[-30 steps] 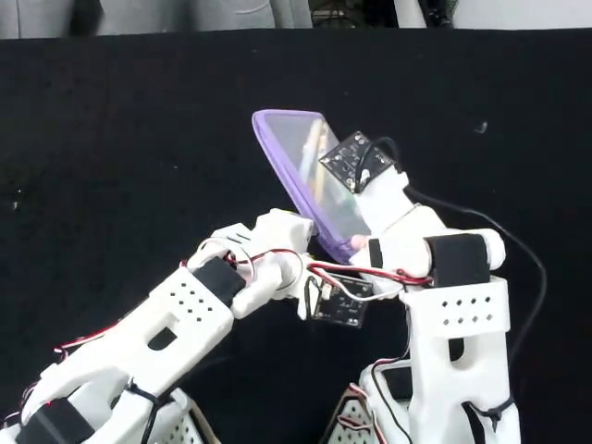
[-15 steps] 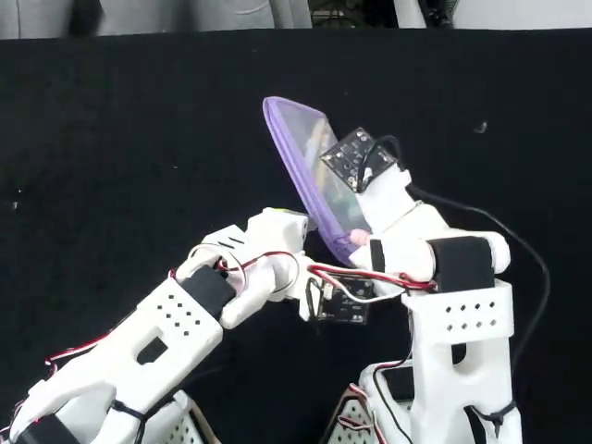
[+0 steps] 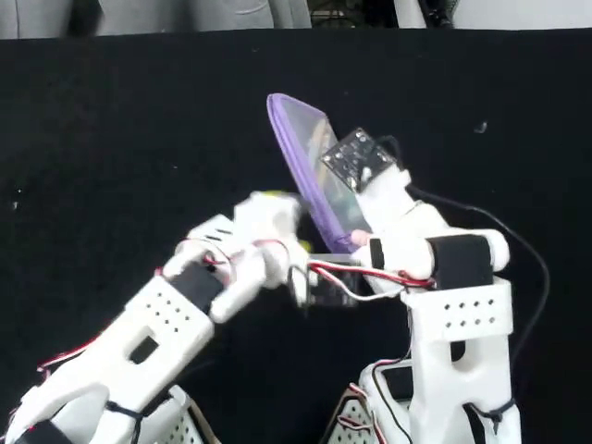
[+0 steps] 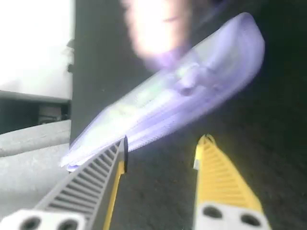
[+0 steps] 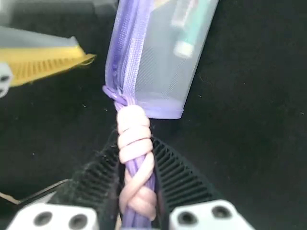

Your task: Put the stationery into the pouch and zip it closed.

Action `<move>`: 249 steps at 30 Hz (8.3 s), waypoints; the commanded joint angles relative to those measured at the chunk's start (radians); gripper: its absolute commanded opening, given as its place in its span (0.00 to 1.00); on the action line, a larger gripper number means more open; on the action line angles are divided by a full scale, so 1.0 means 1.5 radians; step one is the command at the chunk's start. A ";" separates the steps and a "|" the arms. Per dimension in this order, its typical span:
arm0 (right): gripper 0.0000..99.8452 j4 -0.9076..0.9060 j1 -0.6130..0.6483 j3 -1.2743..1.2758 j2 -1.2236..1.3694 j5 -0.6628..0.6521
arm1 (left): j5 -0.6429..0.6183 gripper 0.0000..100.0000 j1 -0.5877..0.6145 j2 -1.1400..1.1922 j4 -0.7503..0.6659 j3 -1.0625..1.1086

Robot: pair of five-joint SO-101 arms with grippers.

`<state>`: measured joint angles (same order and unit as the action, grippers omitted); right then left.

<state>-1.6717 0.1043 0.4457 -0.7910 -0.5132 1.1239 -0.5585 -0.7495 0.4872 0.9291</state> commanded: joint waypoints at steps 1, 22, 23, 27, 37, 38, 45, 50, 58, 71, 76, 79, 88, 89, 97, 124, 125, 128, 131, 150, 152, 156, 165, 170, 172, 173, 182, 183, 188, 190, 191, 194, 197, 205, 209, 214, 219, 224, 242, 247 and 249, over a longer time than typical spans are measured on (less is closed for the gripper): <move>0.01 0.017 -0.010 -0.014 -0.009 0.006 | -0.009 0.24 0.015 -0.021 -0.015 -0.002; 0.01 -0.029 -0.045 -0.370 0.043 0.108 | -0.195 0.16 0.103 -0.023 -0.021 0.036; 0.01 -0.029 -0.036 -0.389 0.068 0.117 | -0.231 0.17 0.103 -0.026 -0.021 0.036; 0.01 -0.020 -0.027 -0.473 0.187 0.158 | -0.379 0.21 0.135 -0.089 -0.021 0.043; 0.01 -0.056 -0.015 -0.845 0.388 0.195 | -0.653 0.22 0.220 -0.378 -0.015 0.154; 0.01 -0.062 -0.006 -0.876 0.404 0.195 | -0.653 0.22 0.220 -0.409 -0.016 0.177; 0.01 -0.063 0.034 -0.910 0.429 0.196 | -0.657 0.22 0.215 -0.589 -0.015 0.319; 0.01 -0.062 0.037 -0.924 0.426 0.225 | -0.656 0.22 0.186 -0.668 -0.015 0.377; 0.01 -0.063 -0.026 -0.744 0.425 0.162 | -0.654 0.22 0.174 -0.682 -0.019 0.401; 0.01 -0.062 0.066 -0.619 0.359 0.137 | -0.697 0.22 0.143 -0.687 -0.015 0.371; 0.01 -0.061 0.123 -0.620 0.359 0.138 | -0.698 0.22 0.094 -0.686 -0.015 0.331; 0.01 -0.062 0.133 -0.620 0.358 0.138 | -0.698 0.22 0.085 -0.682 -0.018 0.304; 0.01 -0.061 0.151 -0.599 0.358 0.155 | -0.698 0.25 0.085 -0.672 -0.057 0.297; 0.01 -0.061 0.157 -0.599 0.358 0.157 | -0.701 0.25 0.085 -0.660 -0.063 0.292; 0.01 -0.062 0.203 -0.600 0.358 0.157 | -0.743 0.24 0.120 -0.417 -0.078 0.169; 0.01 -0.061 0.197 -0.579 0.356 0.157 | -0.810 0.25 0.206 -0.623 0.072 0.191; 0.01 -0.061 0.197 -0.580 0.356 0.157 | -0.810 0.25 0.202 -0.630 0.079 0.185; 0.01 -0.061 0.197 -0.579 0.356 0.157 | -0.810 0.25 0.184 -0.636 0.085 0.183; 0.01 -0.061 0.197 -0.579 0.356 0.157 | -0.814 0.25 0.181 -0.636 0.086 0.184; 0.01 -0.062 0.203 -0.579 0.358 0.157 | -0.925 0.21 0.180 -0.545 0.015 0.155; 0.01 -0.062 0.203 -0.578 0.358 0.157 | -0.946 0.21 0.172 -0.500 0.002 0.127; 0.01 -0.062 0.203 -0.578 0.356 0.157 | -0.983 0.21 0.168 -0.410 0.032 0.060; 0.01 -0.063 0.203 -0.577 0.356 0.157 | -0.985 0.21 0.279 -0.344 0.084 0.048; 0.01 -0.063 0.203 -0.577 0.356 0.157 | -0.981 0.21 0.271 -0.344 0.065 0.048; 0.01 -0.063 0.198 -0.577 0.356 0.157 | -0.980 0.21 0.242 -0.340 0.018 0.062; 0.01 -0.063 0.197 -0.577 0.356 0.157 | -0.980 0.21 0.230 -0.341 -0.011 0.076; 0.01 -0.062 0.197 -0.532 0.285 0.151 | -0.846 0.21 0.173 -0.342 -0.129 0.170; 0.01 -0.062 0.197 -0.528 0.276 0.151 | -0.844 0.21 0.173 -0.342 -0.130 0.169; 0.01 -0.060 0.197 -0.509 0.261 0.151 | -0.843 0.21 0.167 -0.337 -0.164 0.159; 0.01 -0.060 0.197 -0.506 0.261 0.151 | -0.843 0.21 0.150 -0.336 -0.177 0.160; 0.01 -0.060 0.197 -0.506 0.261 0.151 | -0.842 0.21 0.140 -0.336 -0.176 0.160; 0.01 -0.060 0.196 -0.506 0.261 0.151 | -0.838 0.21 0.101 -0.336 -0.181 0.170; 0.01 -0.060 0.171 -0.506 0.261 0.151 | -0.787 0.20 0.066 -0.336 -0.180 0.184; 0.01 -0.060 0.134 -0.506 0.256 0.151 | -0.740 0.03 0.054 -0.336 -0.181 0.201; 0.01 -0.060 0.133 -0.507 0.255 0.152 | -0.740 0.03 0.055 -0.336 -0.181 0.206; 0.01 -0.058 0.132 -0.514 0.255 0.151 | -0.740 0.03 0.055 -0.343 -0.178 0.239; 0.01 -0.056 0.087 -0.565 0.260 0.153 | -0.739 0.03 0.056 -0.343 -0.176 0.275; 0.01 -0.053 0.018 -0.615 0.261 0.151 | -0.727 0.03 0.053 -0.343 -0.176 0.301; 0.01 -0.015 -0.177 -0.746 0.389 0.151 | -0.632 0.03 0.035 -0.343 -0.176 0.331; 0.01 -0.012 -0.240 -0.780 0.427 0.150 | -0.632 0.03 0.036 -0.343 -0.176 0.332; 0.01 -0.007 -0.258 -0.790 0.445 0.150 | -0.632 0.03 0.036 -0.343 -0.176 0.332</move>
<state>-1.7238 -0.1841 -0.6651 -0.1373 -0.2923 0.1634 -0.5125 -1.2743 0.2125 1.3479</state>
